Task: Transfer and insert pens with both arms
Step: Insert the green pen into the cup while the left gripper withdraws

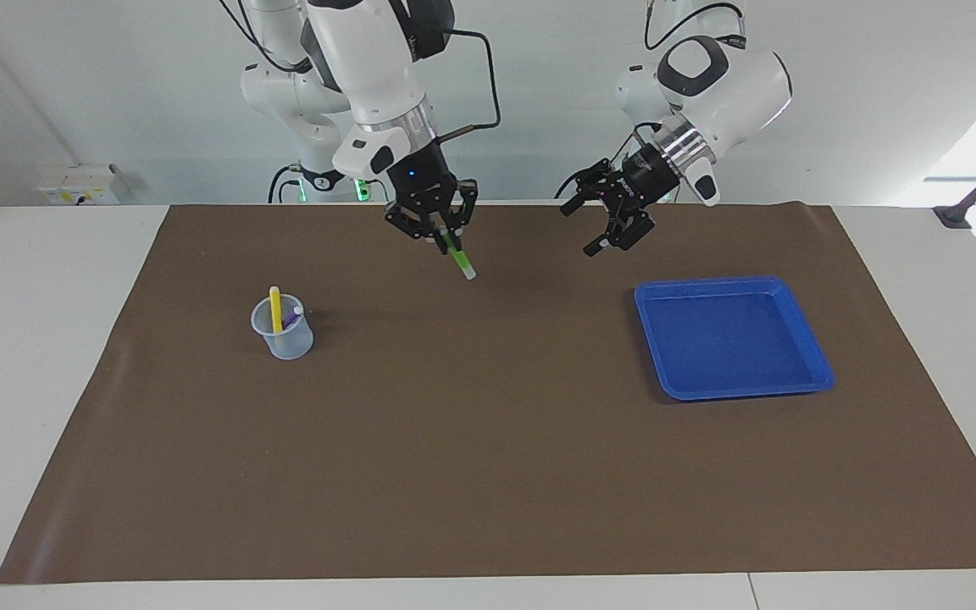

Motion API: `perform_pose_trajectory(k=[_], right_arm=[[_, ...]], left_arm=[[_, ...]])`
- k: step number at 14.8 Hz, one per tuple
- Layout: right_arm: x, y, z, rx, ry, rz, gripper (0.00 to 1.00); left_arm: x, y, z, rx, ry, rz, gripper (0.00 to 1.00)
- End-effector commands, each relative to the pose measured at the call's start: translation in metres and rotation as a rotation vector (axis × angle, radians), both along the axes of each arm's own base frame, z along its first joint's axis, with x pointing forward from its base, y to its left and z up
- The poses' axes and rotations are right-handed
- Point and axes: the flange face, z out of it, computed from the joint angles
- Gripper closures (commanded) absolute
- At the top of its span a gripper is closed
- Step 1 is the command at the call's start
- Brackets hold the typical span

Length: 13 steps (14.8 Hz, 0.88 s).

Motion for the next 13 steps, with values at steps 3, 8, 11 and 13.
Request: perform_pose_trajectory(k=[3,8,11,13], right_arm=[[0.000,-0.089,-0.004,-0.109,-0.035,0.101,1.00],[-0.007,-0.159,-0.028,-0.129,-0.010,0.152,1.00],[-0.023,-0.180,-0.057,-0.131,-0.023,0.138,1.00],[-0.025,-0.193,-0.065,-0.128,-0.010,0.132,1.00]], left_arm=[[0.022,0.037,0.006,0.110,-0.030,0.011,0.00],[0.031,0.049,0.007,0.112,-0.036,0.039,0.00],[0.032,0.050,0.006,0.115,-0.037,0.039,0.00],[0.034,0.049,0.010,0.151,-0.056,0.015,0.00]])
